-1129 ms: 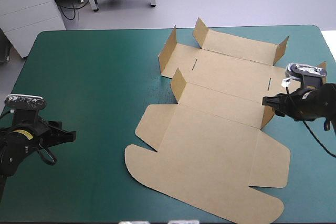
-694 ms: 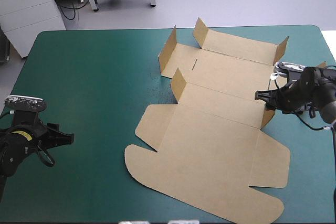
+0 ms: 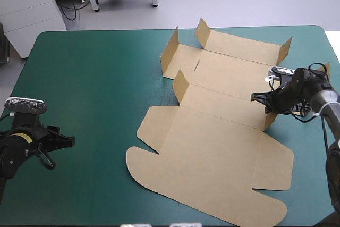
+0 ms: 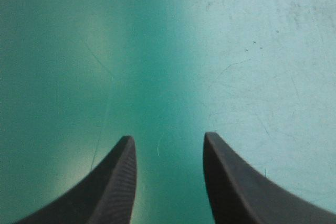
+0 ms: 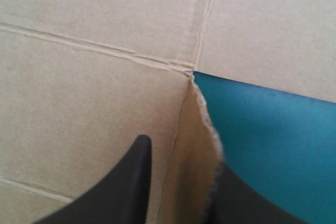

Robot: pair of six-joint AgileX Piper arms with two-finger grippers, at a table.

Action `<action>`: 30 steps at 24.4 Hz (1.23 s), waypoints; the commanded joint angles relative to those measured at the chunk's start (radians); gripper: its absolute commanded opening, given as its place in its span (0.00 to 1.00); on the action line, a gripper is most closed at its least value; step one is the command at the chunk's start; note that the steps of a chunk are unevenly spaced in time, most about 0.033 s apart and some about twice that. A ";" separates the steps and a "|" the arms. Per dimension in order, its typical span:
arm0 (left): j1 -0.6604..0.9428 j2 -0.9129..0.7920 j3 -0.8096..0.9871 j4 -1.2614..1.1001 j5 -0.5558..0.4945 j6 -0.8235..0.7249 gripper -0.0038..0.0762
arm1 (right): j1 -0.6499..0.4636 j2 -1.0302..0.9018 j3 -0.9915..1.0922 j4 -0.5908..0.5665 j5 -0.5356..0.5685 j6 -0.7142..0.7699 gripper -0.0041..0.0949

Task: Fold the box

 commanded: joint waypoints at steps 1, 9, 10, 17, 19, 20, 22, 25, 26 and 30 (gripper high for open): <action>-0.001 -0.002 -0.033 -0.001 -0.043 -0.004 0.41 | -0.008 -0.037 -0.033 -0.037 -0.009 -0.014 0.03; -0.001 -0.002 -0.033 -0.001 -0.034 0.006 0.41 | -0.008 -0.037 -0.100 -0.050 0.023 -0.096 0.02; -0.001 -0.002 -0.033 -0.002 -0.034 0.009 0.41 | -0.008 -0.037 -0.116 -0.044 0.027 -0.114 0.02; -0.001 -0.002 -0.033 -0.005 -0.026 0.013 0.41 | -0.001 -0.023 -0.219 0.063 0.029 -0.313 0.02; -0.001 -0.002 -0.033 -0.005 -0.014 0.015 0.41 | 0.003 -0.003 -0.250 0.104 0.039 -0.401 0.02; -0.001 -0.002 -0.033 -0.005 -0.009 0.015 0.41 | 0.010 0.006 -0.266 0.112 0.045 -0.444 0.02; -0.001 -0.002 -0.033 -0.005 -0.002 0.015 0.41 | 0.031 0.027 -0.296 0.114 0.047 -0.542 0.02; -0.001 -0.002 -0.033 -0.005 0.007 0.015 0.41 | 0.100 0.083 -0.366 0.112 0.022 -0.695 0.02; -0.001 -0.002 -0.033 -0.005 0.008 0.015 0.41 | 0.110 0.093 -0.378 0.107 0.017 -0.706 0.02; -0.001 -0.002 -0.033 -0.005 0.031 0.020 0.41 | 0.178 0.185 -0.512 0.104 -0.024 -0.826 0.02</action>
